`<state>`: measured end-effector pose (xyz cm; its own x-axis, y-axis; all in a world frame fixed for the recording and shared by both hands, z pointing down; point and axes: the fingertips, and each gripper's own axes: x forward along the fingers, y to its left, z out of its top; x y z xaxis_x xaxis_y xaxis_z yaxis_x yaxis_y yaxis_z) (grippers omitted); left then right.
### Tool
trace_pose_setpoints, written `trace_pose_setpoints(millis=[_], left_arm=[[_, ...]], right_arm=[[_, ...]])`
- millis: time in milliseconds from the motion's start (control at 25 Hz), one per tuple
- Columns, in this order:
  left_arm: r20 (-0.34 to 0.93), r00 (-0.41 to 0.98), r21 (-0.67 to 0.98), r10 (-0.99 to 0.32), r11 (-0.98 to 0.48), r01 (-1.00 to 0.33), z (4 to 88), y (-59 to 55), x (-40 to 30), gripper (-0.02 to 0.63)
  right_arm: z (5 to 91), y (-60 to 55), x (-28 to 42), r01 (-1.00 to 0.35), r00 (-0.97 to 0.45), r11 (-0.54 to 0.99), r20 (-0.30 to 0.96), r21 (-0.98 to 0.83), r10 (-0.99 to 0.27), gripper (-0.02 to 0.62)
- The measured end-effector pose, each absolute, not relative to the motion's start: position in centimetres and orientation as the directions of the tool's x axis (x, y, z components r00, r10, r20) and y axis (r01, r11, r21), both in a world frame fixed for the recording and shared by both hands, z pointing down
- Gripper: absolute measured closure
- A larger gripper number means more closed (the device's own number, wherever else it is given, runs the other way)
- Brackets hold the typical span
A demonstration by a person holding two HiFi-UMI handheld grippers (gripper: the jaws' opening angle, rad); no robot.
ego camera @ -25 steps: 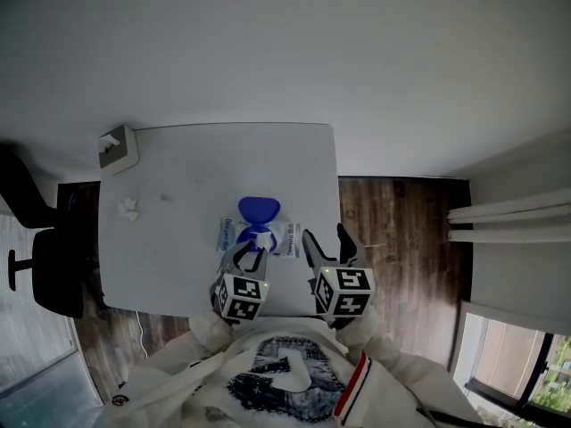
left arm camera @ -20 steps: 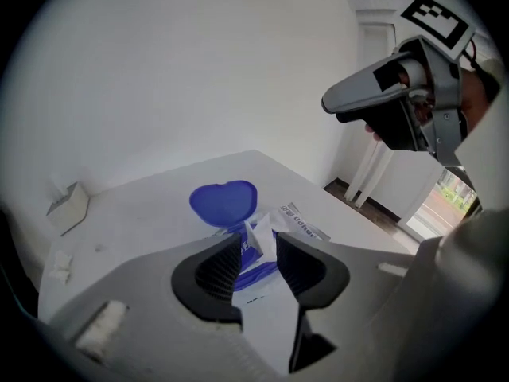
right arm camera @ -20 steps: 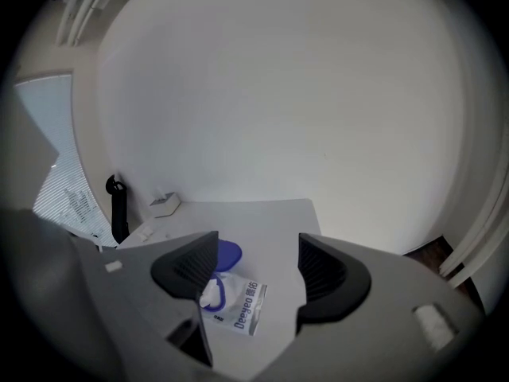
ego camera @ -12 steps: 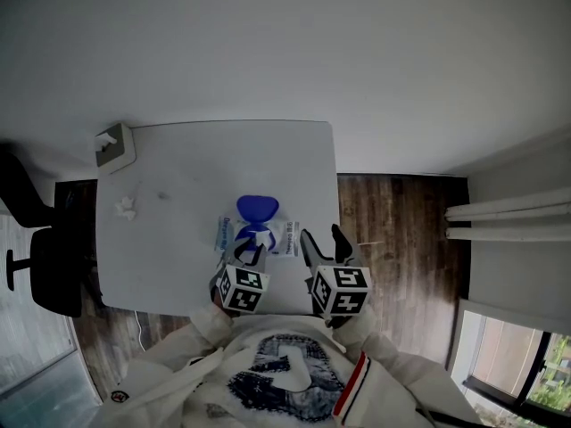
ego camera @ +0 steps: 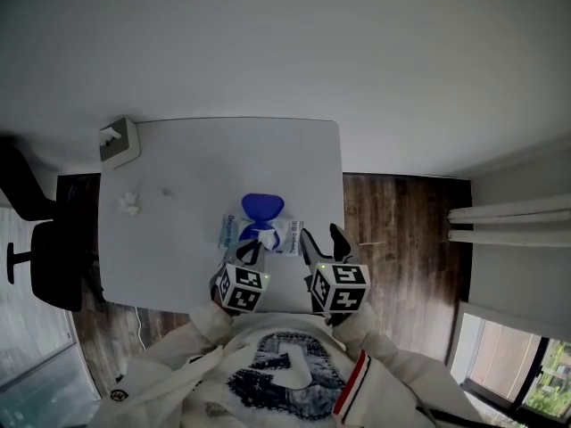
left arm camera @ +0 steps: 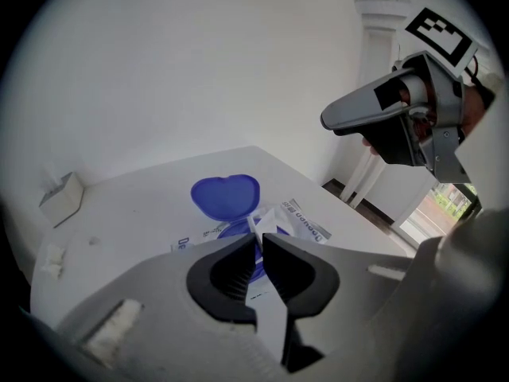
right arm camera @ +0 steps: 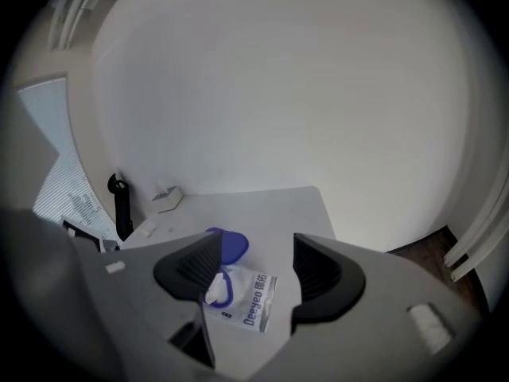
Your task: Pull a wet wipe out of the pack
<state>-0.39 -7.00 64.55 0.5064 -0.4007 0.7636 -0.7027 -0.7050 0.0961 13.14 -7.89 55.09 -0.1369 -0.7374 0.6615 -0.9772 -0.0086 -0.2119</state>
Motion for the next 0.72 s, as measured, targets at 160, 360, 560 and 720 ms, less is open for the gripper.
trace_pose_setpoints(millis=[160,360,560,720], left_arm=[[0.767,0.506,0.12,-0.395,-0.687,-0.717,65.1,-7.4,-1.4,0.586],[0.767,0.501,0.13,-0.402,-0.667,-0.734,65.2,-7.9,-2.2,0.588],[0.773,0.485,0.127,-0.409,-0.648,-0.751,65.4,-8.1,-3.5,0.588],[0.782,0.464,0.121,-0.416,-0.629,-0.768,65.7,-8.4,-4.5,0.586]], right_arm=[[55.6,-8.5,12.4,-0.976,-0.151,0.0,0.668,-0.22,-0.729,0.319],[56.7,-8.5,11.8,-0.973,-0.172,0.014,0.686,-0.23,-0.707,0.324],[58.1,-8.3,10.5,-0.97,-0.201,0.036,0.707,-0.242,-0.678,0.325],[59.0,-8.4,9.3,-0.968,-0.222,0.056,0.72,-0.246,-0.658,0.325]])
